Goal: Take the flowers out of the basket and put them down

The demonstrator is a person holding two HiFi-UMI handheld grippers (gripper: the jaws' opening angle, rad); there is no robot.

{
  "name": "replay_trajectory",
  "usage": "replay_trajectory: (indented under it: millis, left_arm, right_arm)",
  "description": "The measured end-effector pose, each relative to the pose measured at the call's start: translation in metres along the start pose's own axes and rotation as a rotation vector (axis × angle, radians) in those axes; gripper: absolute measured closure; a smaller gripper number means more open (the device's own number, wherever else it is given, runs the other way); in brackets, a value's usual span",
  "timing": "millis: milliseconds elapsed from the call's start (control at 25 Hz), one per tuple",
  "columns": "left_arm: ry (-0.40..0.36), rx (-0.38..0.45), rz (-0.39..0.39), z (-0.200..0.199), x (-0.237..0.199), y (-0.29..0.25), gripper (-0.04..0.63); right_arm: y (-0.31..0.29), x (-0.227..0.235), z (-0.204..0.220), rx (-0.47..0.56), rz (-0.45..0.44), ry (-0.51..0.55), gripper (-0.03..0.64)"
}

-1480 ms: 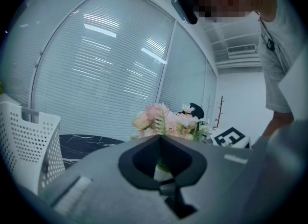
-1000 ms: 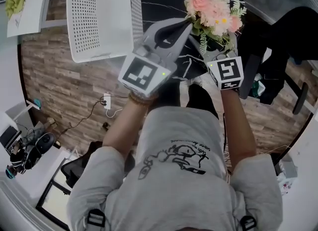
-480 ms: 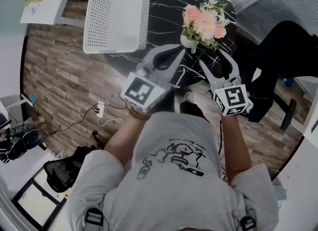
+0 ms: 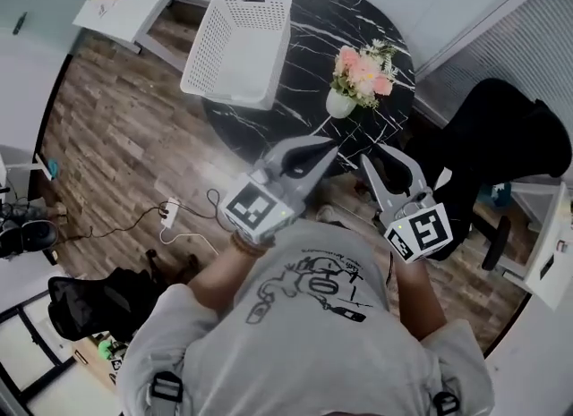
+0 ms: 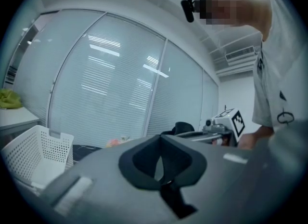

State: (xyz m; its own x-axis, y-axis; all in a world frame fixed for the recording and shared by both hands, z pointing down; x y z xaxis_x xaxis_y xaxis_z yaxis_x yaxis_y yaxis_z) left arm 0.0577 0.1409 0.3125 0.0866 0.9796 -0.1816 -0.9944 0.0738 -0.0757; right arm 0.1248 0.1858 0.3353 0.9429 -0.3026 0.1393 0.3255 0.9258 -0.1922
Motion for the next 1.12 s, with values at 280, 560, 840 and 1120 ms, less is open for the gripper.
replay_trajectory:
  millis: [280, 560, 840, 1120]
  left_arm:
    - [0.006, 0.048, -0.024, -0.036, 0.054, 0.036, 0.594]
    - [-0.001, 0.094, -0.086, -0.052, 0.084, 0.054, 0.594]
    - [0.009, 0.081, -0.105, -0.049, 0.093, 0.060, 0.594]
    - [0.010, 0.077, -0.102, -0.049, 0.087, 0.055, 0.594]
  right_arm:
    - [0.028, -0.053, -0.051, 0.073, -0.114, -0.043, 0.604]
    - [0.049, -0.090, -0.074, 0.094, -0.180, 0.014, 0.611]
    - [0.054, -0.105, -0.074, 0.081, -0.195, 0.061, 0.611]
    - [0.050, -0.099, -0.070, 0.072, -0.171, 0.053, 0.611]
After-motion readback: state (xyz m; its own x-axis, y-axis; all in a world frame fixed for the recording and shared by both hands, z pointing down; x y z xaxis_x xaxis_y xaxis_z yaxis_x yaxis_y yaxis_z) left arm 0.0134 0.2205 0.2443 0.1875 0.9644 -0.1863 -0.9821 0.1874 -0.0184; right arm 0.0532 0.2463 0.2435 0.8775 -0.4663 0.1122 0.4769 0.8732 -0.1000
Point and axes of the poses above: the fingertips, and each gripper's own axes: y backward along the fingers, x to its right, z out of its underside, the point moved 2 cm from there along y, backward along the fingers, and after that the axes turned 1 degree about -x, right-handed, at the moved point
